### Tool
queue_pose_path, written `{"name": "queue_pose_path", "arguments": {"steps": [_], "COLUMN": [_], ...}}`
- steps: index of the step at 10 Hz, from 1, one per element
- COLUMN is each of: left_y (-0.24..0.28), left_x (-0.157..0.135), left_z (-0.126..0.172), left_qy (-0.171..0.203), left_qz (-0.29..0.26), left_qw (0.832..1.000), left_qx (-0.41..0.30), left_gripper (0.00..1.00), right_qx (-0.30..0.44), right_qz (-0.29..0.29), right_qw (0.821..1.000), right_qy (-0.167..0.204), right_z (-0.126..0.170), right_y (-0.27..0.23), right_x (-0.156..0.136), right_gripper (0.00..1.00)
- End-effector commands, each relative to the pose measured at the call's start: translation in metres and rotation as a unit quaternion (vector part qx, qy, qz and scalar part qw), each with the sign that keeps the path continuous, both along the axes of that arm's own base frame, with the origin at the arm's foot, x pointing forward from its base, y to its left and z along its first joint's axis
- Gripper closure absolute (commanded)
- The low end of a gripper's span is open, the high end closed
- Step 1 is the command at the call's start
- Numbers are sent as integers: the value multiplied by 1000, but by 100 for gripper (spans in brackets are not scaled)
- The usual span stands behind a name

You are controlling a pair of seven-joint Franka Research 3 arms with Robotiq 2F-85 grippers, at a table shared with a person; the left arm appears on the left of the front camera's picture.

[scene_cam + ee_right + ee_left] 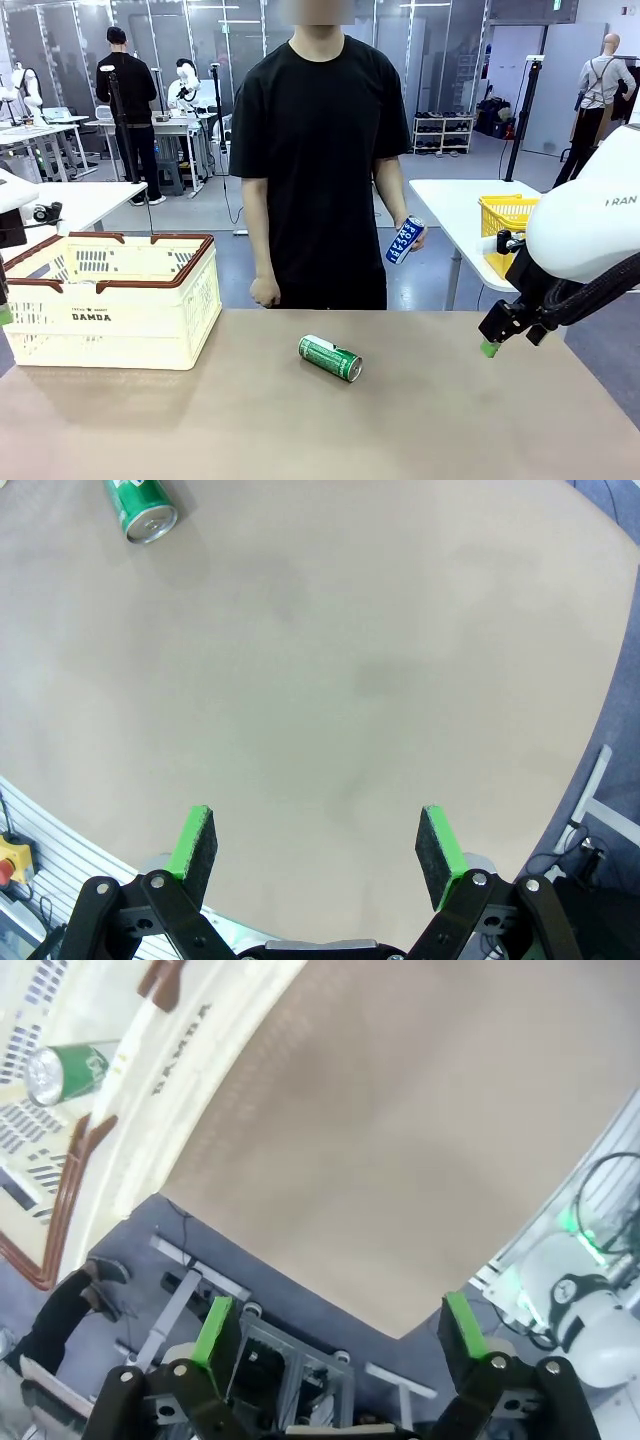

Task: Place the drinks into the Shopping basket.
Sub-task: Pick up one drink and place it into the Shopping basket.

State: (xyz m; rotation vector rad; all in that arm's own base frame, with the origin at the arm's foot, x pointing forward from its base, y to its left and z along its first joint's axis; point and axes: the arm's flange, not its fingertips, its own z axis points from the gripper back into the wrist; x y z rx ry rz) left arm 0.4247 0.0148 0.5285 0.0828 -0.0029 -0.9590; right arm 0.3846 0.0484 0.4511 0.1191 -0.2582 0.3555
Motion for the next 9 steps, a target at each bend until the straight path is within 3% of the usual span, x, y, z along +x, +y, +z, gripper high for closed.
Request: {"name": "queue_pose_path", "arguments": {"steps": [1,5,7,9], "left_y": [-5,-4,-54,-104], "left_x": [-2,0,15,24], "left_z": [2,0,12,25], "left_qy": [3,1,-40,-50], "left_qz": [-1,-4,-111,-179], "left_qw": [1000,1000,993,982], "left_qx": [-1,0,10,21], "left_gripper": [0,0,0,0], "right_qx": [1,1,1,1], "right_qz": [7,7,7,7], "right_qw": [1000,1000,1000,1000], "right_qy": [2,2,2,2], "right_z": [1,1,1,1], "right_y": [-2,-2,-2,-2], "right_x": [0,0,0,0], "right_gripper": [0,0,0,0]}}
